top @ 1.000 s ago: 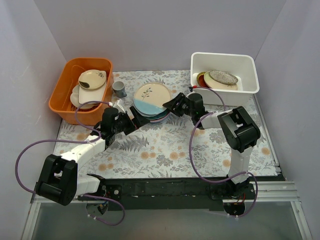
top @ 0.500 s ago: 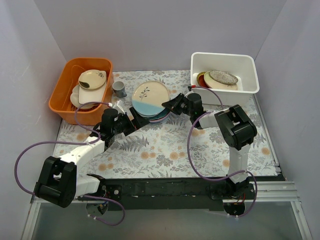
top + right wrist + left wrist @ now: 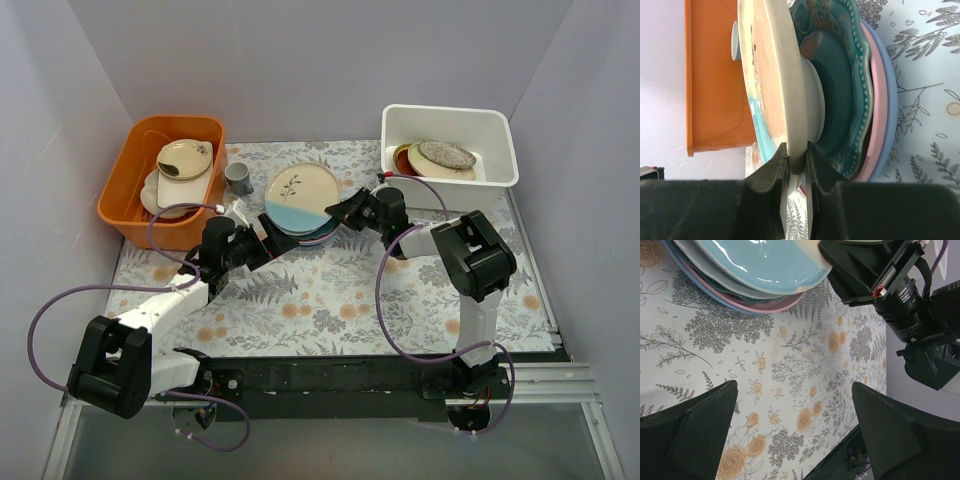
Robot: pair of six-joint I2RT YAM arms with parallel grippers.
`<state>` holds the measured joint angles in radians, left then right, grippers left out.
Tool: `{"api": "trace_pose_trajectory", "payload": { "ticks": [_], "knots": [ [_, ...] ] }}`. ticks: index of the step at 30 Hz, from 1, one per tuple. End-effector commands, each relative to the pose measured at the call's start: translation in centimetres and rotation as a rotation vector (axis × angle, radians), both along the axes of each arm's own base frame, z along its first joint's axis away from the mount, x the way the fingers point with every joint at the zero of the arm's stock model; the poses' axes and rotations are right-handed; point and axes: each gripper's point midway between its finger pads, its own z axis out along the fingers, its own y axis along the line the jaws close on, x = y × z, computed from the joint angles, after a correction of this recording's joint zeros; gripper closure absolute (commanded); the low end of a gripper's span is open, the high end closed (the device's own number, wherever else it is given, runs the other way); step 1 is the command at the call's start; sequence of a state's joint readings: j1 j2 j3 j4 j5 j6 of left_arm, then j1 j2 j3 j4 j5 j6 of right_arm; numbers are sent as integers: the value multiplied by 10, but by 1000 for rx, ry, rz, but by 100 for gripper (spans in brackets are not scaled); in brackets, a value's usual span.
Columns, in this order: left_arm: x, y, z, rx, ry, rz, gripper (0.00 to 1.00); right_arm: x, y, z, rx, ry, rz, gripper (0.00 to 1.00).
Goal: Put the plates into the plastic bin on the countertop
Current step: Pick up the plate at the center of the board.
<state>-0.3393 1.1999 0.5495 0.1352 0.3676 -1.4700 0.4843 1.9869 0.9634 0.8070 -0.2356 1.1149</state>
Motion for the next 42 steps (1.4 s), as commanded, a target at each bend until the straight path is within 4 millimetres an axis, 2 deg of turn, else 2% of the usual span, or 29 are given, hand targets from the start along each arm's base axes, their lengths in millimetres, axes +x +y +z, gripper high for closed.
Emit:
{"api": "trace_pose_trajectory", "payload": {
  "ticks": [1, 9, 14, 20, 31, 42],
  "knots": [
    [-2, 2, 9, -5, -34, -8, 2, 7, -13, 40, 3, -113, -42, 98],
    [-5, 1, 7, -14, -30, -8, 2, -1, -26, 64, -47, -183, -61, 96],
    [-3, 2, 8, -15, -30, -1, 2, -8, -35, 65, -53, -186, -66, 96],
    [-4, 2, 5, -15, -23, -1, 2, -16, -51, 78, -58, -217, -90, 96],
    [-7, 3, 7, -17, -28, -1, 2, -23, -53, 91, -26, -241, -68, 99],
    [-7, 2, 9, -26, -34, 0, 2, -35, -56, 107, -107, -305, -30, 99]
  ]
}}
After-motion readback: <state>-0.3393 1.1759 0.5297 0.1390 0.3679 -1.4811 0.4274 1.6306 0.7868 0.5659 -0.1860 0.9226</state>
